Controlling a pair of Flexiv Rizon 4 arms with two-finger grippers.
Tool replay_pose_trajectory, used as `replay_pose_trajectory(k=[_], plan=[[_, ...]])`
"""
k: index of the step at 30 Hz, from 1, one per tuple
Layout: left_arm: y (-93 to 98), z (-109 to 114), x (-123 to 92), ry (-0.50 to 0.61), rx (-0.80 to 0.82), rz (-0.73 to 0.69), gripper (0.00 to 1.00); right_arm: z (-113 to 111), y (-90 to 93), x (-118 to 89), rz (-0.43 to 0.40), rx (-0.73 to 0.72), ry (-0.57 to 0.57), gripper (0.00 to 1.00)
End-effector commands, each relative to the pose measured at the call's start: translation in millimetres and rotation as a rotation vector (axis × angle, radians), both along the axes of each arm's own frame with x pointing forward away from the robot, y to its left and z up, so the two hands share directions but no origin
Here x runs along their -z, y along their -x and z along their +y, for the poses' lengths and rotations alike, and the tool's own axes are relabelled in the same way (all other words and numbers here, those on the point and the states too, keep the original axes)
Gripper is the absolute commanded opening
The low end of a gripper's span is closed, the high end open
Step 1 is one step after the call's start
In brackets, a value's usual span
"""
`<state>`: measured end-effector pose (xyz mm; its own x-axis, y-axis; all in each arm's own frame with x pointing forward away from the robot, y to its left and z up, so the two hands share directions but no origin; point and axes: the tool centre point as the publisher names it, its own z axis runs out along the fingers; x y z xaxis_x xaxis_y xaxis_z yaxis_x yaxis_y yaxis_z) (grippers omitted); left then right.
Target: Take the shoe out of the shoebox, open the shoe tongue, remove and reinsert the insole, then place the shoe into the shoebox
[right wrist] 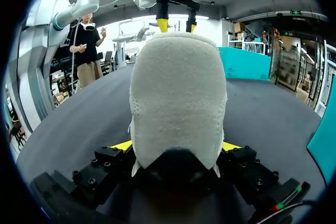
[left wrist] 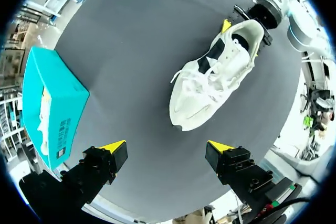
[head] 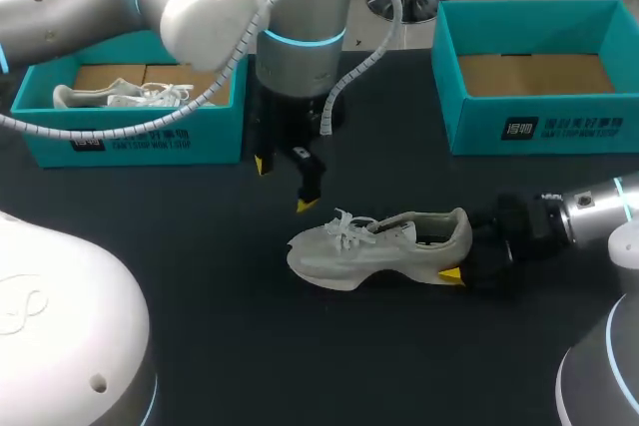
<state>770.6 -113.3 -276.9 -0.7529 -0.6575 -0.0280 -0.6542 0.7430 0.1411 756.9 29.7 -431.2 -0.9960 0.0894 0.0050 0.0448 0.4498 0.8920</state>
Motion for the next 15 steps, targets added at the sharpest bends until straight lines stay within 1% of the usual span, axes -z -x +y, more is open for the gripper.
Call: replay_pose_trajectory(k=[1, 7, 8, 9, 11, 12, 13, 15], plan=[[2.4, 1, 0, -0.065, -0.751, -0.133, 1.00, 2, 1.1, 2, -0.001, 0.001, 0.002, 0.00], [2.4, 1, 0, -0.065, -0.751, -0.133, 1.00, 2, 1.1, 2, -0.001, 0.001, 0.002, 0.00], [-0.9, -3, 2, -0.118, -0.876, -0.169, 1.00, 2, 1.1, 2, -0.001, 0.001, 0.002, 0.00], [-1.9, -6, 2, -0.146, -0.974, -0.199, 1.00, 2, 1.1, 2, -0.001, 0.001, 0.002, 0.00], [6.1, -15, -1, -0.091, -1.125, -0.242, 1.00, 2, 1.1, 2, -0.001, 0.001, 0.002, 0.00], [10.2, -19, -1, -0.092, -1.168, -0.313, 1.00, 2, 1.1, 2, -0.001, 0.001, 0.002, 0.00], [12.2, -24, 0, -0.129, -1.197, -0.335, 1.00, 2, 1.1, 2, -0.001, 0.001, 0.002, 0.00], [15.3, -31, 1, -0.140, -1.209, -0.305, 1.00, 2, 1.1, 2, -0.001, 0.001, 0.002, 0.00]])
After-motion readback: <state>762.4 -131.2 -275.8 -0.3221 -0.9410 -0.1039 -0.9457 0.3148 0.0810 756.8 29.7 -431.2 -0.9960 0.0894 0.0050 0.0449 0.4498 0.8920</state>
